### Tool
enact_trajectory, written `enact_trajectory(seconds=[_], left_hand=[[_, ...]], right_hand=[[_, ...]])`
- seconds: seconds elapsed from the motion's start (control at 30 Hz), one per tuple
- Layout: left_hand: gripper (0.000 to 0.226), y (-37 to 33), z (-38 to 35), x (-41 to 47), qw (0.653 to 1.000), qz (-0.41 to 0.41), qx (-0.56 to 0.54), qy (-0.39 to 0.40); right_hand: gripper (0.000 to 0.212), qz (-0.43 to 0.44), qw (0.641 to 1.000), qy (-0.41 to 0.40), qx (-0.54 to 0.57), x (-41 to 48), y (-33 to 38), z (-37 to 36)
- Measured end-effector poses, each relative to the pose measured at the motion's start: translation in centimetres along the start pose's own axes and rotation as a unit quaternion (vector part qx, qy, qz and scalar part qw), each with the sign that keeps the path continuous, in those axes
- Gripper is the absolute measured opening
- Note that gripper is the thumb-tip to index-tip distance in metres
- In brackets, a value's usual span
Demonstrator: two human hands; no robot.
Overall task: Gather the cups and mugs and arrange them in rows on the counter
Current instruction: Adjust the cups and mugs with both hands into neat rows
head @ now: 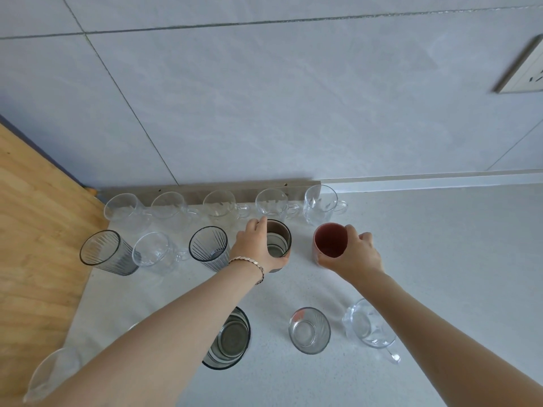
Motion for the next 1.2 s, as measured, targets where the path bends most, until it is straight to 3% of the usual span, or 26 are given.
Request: enact_trajectory(seconds=[0.17,0.27,0.37,0.43,0.57,0.9,1.1,1.2], left_hand=[[0.101,0.1,-0.4,-0.3,0.999,-0.009,-0.026,0.016],[0.103,0.5,-0.1,-1.5,1.0,-0.017,-0.011,0.006],[0.083,1.8,1.0,-4.0,0.998,-0.038,0.005,-0.04],[0.059,3.6,1.6,-5.9,0.997,-0.047,0.016,-0.06],[0.035,8.7,2.4,-9.0,0.996,-0.027,-0.001,-0.083],[0.037,17.1,3.7,-12.1,0.996,0.013,-0.018,-0.087],[0.037,18.8,3.8,-12.8,0.996,0.02,-0.036,-0.084],[0.038,20.3,3.9,-13.7,0.996,0.041,-0.04,-0.076]], right_hand=[[0.091,-0.02,0.994,0.016,-0.102,-1.0,0.5,0.4],[0.09,0.013,0.983,-0.03,-0.181,-2.6,2.7,0.8],[0.079,0.125,0.977,-0.037,-0.168,-4.1,6.8,-0.5],[0.092,0.175,0.973,0.012,-0.147,-4.3,9.6,-2.5],[0.12,0.109,0.983,0.069,-0.131,-2.2,12.2,-6.0],[0.094,0.003,0.995,-0.002,-0.096,-1.7,11.8,-6.7],[0.107,-0.034,0.992,0.009,-0.119,-2.4,11.7,-6.8],[0.097,0.044,0.986,-0.021,-0.161,-4.9,14.7,-7.1]])
Point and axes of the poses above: each hand's wrist, its own x-axis towards the middle knuckle, its own z-axis out of the back of the hand, y = z × x, the point moved 9 cm from there along x, towards the middle knuckle, and after that the axes turned 15 degrees about y, right-handed, at the moved point
